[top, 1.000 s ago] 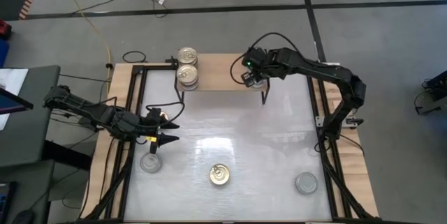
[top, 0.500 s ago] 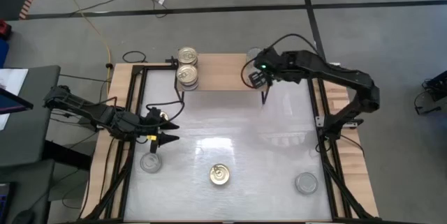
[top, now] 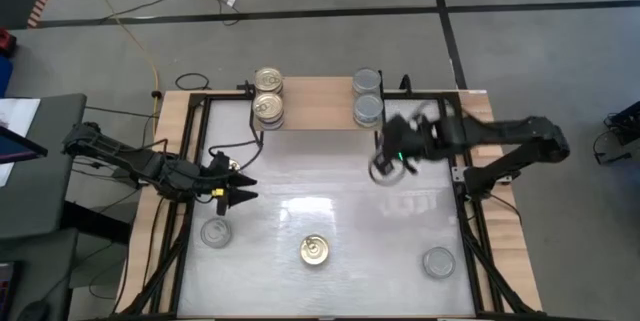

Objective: Stack canned seafood by type on shelf
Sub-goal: Put the blue pink tuna can on the shelf

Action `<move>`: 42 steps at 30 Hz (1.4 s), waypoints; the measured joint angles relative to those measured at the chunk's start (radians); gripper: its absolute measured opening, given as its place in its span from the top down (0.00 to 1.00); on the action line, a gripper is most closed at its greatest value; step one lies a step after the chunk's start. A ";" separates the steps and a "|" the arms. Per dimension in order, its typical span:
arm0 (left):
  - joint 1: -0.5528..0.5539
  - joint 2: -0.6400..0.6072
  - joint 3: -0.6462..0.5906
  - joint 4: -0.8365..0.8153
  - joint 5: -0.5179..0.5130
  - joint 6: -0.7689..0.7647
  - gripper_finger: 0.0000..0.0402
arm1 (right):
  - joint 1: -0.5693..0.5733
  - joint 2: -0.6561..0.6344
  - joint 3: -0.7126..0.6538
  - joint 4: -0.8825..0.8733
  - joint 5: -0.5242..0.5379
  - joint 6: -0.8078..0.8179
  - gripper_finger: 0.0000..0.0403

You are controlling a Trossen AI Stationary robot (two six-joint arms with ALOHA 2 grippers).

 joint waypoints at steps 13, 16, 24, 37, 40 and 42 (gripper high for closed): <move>-0.079 0.530 0.001 0.625 0.010 0.051 0.38 | 0.512 -0.162 -0.465 0.450 0.046 0.363 0.91; -0.084 0.670 0.001 0.757 0.012 0.056 0.38 | 0.568 -0.138 -0.517 0.559 0.052 0.371 0.90; -0.079 0.931 0.001 1.058 0.008 -0.173 0.38 | 0.590 -0.013 -0.545 0.655 0.053 0.371 0.91; -0.079 0.933 0.129 0.747 -0.037 -0.304 0.38 | 0.576 0.190 -0.545 0.876 0.044 0.425 0.91; -0.079 0.907 0.215 0.479 -0.037 -0.367 0.38 | 0.552 0.230 -0.544 0.977 0.043 0.445 0.91; -0.082 0.896 0.271 0.322 -0.038 -0.413 0.38 | 0.529 0.259 -0.544 1.071 0.042 0.447 0.91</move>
